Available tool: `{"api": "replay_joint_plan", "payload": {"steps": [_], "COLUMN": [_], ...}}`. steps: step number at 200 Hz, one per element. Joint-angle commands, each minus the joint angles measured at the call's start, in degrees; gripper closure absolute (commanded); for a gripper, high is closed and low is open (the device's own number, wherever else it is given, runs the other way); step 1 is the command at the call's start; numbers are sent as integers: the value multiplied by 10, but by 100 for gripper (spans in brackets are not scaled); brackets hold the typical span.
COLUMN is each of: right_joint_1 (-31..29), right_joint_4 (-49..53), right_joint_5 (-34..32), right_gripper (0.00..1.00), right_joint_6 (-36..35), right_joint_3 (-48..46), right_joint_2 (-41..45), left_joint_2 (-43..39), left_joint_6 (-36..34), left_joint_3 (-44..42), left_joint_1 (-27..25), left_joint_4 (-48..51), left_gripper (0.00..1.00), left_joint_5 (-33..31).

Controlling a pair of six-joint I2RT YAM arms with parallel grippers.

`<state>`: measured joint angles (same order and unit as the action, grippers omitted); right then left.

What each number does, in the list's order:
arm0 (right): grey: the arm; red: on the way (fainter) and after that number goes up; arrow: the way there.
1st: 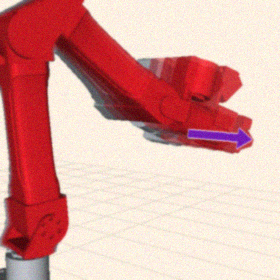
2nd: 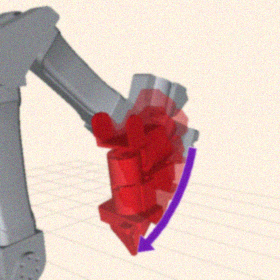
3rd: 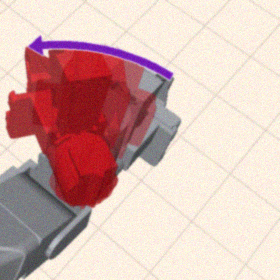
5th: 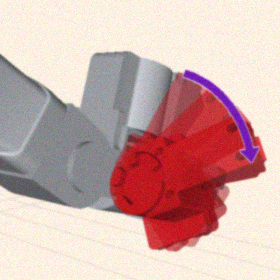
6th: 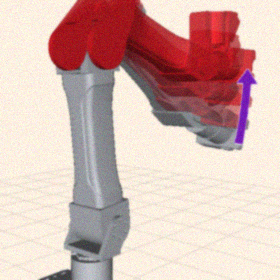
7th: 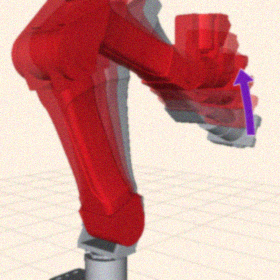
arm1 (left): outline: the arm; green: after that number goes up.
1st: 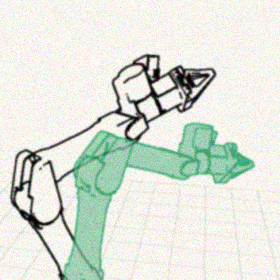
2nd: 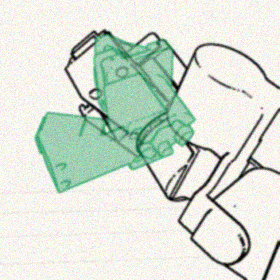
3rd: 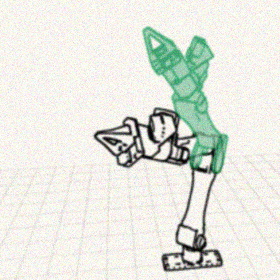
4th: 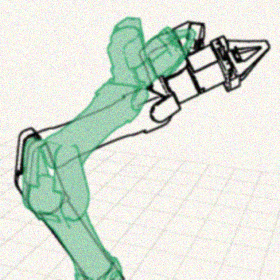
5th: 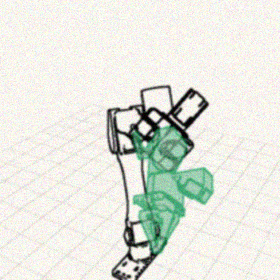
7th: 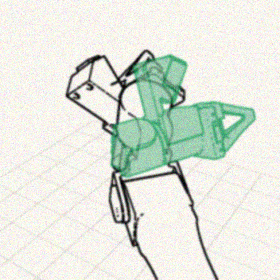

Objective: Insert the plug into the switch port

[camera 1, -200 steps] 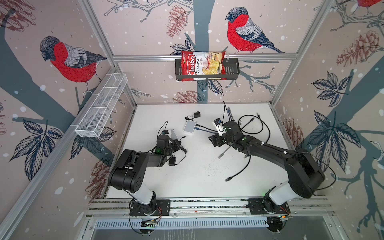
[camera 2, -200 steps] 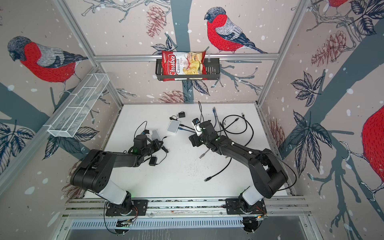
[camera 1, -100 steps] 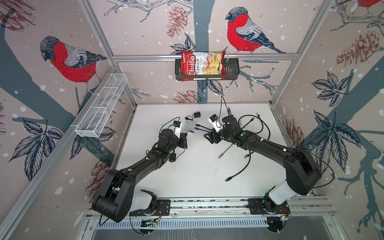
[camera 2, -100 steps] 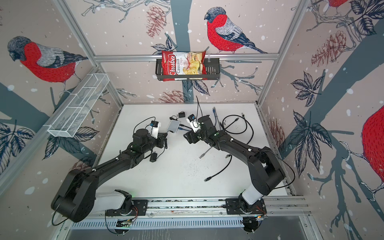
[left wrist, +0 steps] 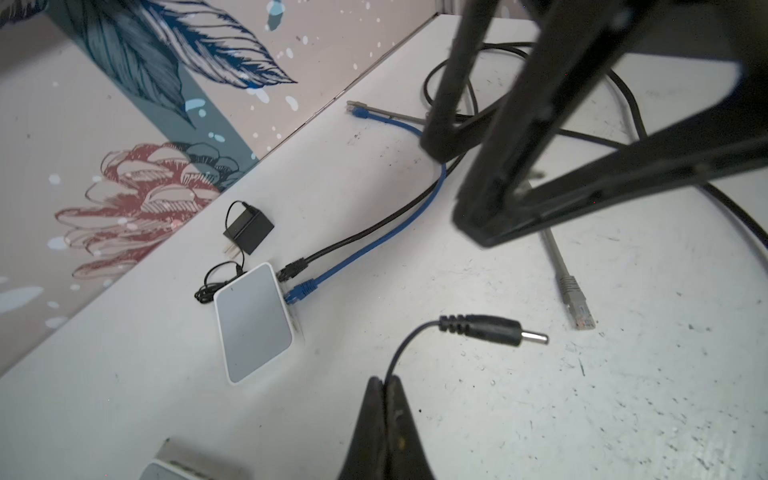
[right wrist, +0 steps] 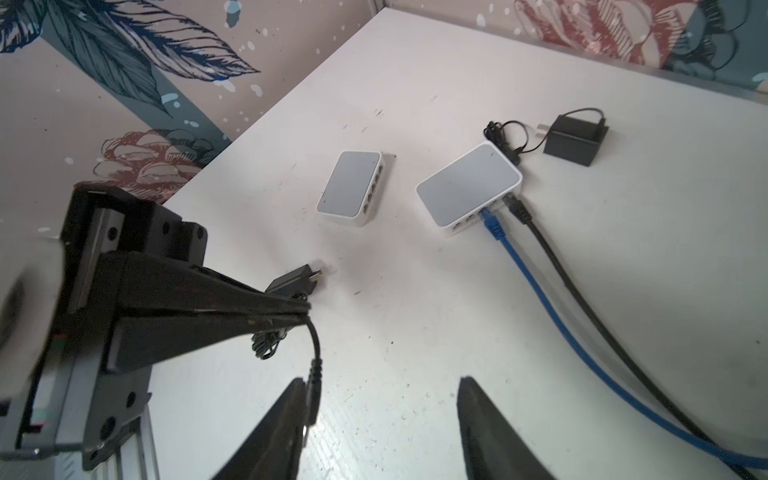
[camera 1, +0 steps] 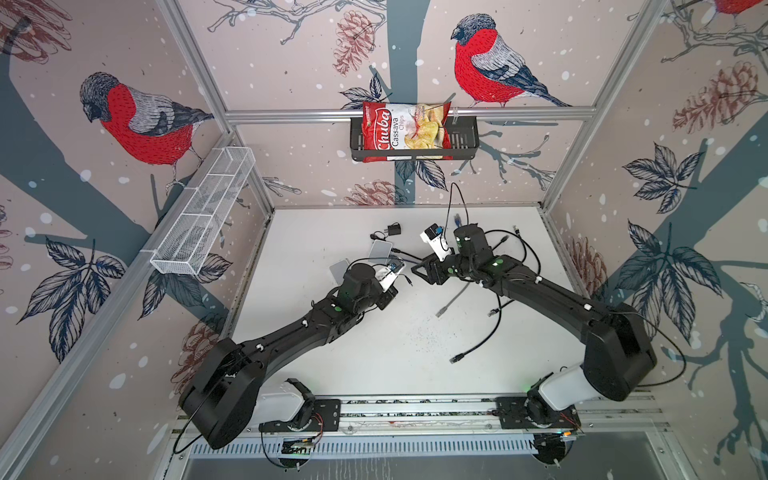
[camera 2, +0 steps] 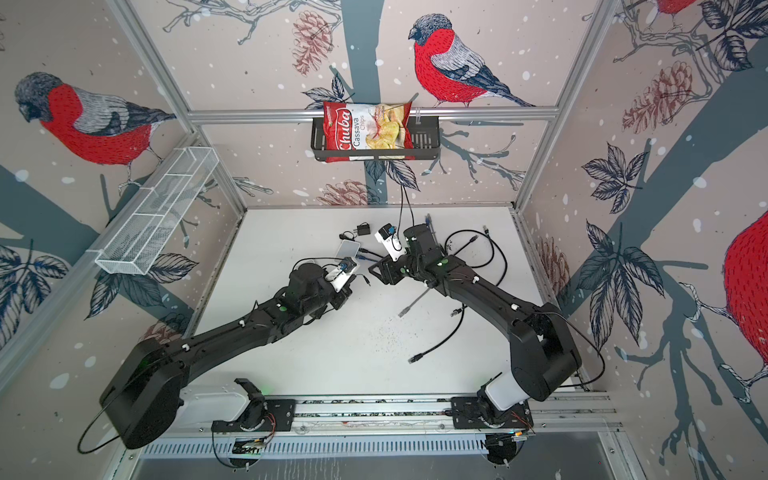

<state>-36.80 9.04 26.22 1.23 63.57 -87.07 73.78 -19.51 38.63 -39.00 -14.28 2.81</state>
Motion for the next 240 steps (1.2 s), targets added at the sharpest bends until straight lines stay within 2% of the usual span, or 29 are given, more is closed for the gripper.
{"api": "replay_joint_plan", "payload": {"steps": [1,21,60,115,169,240], "right_joint_1": [-7,-12,-15,-22,-24,-27], "right_joint_4": [29,40,66,79,76,79], "right_joint_5": [30,36,29,37,40,45], "right_gripper": [45,46,59,63,74,82], "right_joint_6": [-16,-23,-27,-33,-26,-26], "right_joint_3": [6,5,14,21,31,41], "right_joint_2": [-3,-4,-16,-24,-47,-64], "left_joint_2": [2,4,-3,10,20,17], "left_joint_6": [-73,-98,-125,-150,-160,-164], "left_joint_3": [9,14,14,25,31,29], "left_joint_1": [-12,-18,-27,-41,-51,-52], "left_joint_4": [7,15,16,28,30,27], "left_gripper": [100,100,100,100,100,100], "left_joint_5": [-37,-48,-65,-88,-102,-107]}}
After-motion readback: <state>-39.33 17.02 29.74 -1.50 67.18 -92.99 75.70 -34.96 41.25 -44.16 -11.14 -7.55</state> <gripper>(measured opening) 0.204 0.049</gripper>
